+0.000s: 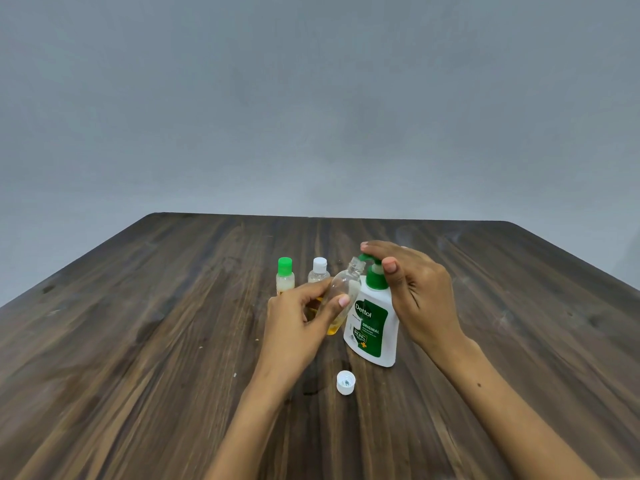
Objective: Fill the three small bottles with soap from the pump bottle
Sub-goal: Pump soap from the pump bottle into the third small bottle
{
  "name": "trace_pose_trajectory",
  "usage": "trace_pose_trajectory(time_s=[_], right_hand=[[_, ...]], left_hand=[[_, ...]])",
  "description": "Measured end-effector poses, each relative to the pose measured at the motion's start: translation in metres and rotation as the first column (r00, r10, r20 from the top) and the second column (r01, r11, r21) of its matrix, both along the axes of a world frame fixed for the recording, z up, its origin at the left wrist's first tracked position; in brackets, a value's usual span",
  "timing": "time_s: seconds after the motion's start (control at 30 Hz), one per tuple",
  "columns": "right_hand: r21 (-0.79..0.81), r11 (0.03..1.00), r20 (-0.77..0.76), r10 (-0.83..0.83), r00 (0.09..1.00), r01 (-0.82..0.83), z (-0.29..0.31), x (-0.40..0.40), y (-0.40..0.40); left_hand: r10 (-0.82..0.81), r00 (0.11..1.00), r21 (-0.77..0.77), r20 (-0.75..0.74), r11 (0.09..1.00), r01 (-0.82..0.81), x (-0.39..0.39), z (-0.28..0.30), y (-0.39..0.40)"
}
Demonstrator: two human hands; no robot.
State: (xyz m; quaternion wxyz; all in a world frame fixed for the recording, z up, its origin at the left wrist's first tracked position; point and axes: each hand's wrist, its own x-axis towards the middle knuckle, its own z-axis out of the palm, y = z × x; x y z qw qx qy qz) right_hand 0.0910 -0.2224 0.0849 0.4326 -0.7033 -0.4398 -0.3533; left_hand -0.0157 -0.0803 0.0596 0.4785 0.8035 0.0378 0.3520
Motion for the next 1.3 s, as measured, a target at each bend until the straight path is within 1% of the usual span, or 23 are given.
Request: trace_pose_trajectory(time_s=[0.07,0.37,0.57,0.7,0.8,1.03,1.3], right_hand=[[-0.001,1.0,0.002,0.005,1.0,-0.005,0.0008,0.0021,-0.0006],[0.014,1.0,-0.017,0.018,1.0,-0.017,-0.0035,0.0015,-0.0008],[0.027,1.0,-0.03,0.01,1.0,-0.009,-0.006,0.0004,-0.0001],[-0.001,0.999,-0.022,0.04,0.999,-0.04,-0.0019,0.0027,-0.0019],[-0.007,1.0,-0.022,0.03,0.999,-0.031,-0.0024,0.002,-0.0027],[-0.014,0.999,-0.024,0.034,0.999,-0.034,-0.0004,0.0018,-0.0026],[0.017,0.999,-0.033,0.034,0.999,-0.033,-0.0009,0.0023,-0.0014]], left_hand=[[-0.003,1.0,0.017,-0.011,1.0,0.003,-0.0011,0.0012,0.0],[0.005,1.0,-0.008,-0.011,1.0,-0.005,-0.0014,-0.0002,-0.0004],[0.0,1.0,0.001,-0.024,1.0,0.0,-0.0005,-0.0034,-0.0008],[-0.003,1.0,-0.012,-0.026,1.0,0.002,0.0005,-0.0053,0.0],[-0.021,1.0,-0.026,-0.022,0.999,0.02,0.0002,-0.0051,-0.0007],[-0.026,0.999,-0.005,0.029,1.0,0.026,-0.0001,-0.0013,-0.0008],[-0.035,0.999,0.031,0.011,0.999,0.035,0.0,-0.0015,-0.0023]])
